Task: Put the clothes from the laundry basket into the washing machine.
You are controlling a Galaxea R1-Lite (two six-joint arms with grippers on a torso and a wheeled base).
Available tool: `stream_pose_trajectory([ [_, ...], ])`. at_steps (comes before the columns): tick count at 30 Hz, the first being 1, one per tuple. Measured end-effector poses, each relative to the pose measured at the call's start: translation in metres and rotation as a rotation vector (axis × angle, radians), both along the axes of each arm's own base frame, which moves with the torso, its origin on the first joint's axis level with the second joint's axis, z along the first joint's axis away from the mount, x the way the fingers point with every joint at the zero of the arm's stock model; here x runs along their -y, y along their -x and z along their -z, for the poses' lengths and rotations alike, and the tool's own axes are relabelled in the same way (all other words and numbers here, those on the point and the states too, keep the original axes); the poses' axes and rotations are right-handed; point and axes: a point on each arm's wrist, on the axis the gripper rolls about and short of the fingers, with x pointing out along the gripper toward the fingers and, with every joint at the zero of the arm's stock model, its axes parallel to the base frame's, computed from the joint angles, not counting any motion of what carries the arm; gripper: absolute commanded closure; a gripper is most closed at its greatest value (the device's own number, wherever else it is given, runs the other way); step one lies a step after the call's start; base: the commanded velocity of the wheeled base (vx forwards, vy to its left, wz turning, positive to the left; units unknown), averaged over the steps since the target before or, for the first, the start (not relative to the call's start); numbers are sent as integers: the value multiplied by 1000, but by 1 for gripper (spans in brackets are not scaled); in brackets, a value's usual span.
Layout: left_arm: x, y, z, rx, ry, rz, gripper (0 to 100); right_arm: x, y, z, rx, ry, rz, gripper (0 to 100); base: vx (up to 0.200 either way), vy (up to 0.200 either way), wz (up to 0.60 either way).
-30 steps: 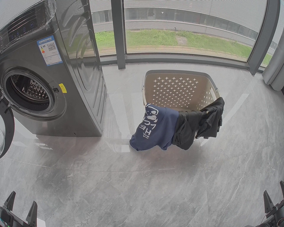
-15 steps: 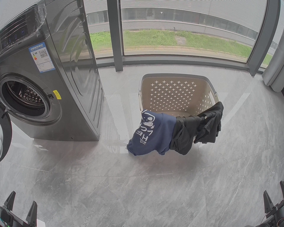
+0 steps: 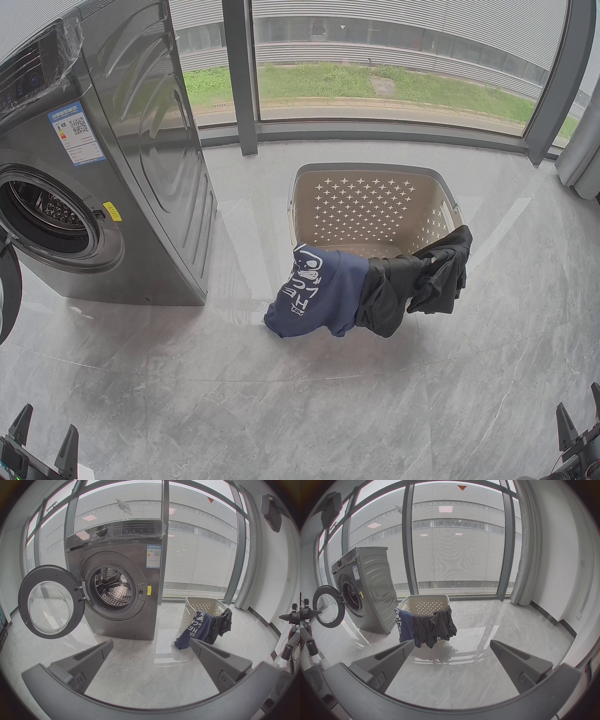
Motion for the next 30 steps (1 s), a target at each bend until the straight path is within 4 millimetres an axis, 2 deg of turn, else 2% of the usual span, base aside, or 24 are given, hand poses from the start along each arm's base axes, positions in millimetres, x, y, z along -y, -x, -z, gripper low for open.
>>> stream_pose_trajectory([
  [16, 0, 0, 0, 0, 0, 0, 0, 0, 0, 0, 0, 0, 1, 0, 0, -13, 0],
  [22, 0, 0, 0, 0, 0, 0, 0, 0, 0, 0, 0, 0, 1, 0, 200, 0, 0],
  [30, 0, 0, 0, 0, 0, 0, 0, 0, 0, 0, 0, 0, 0, 0, 0, 0, 0],
])
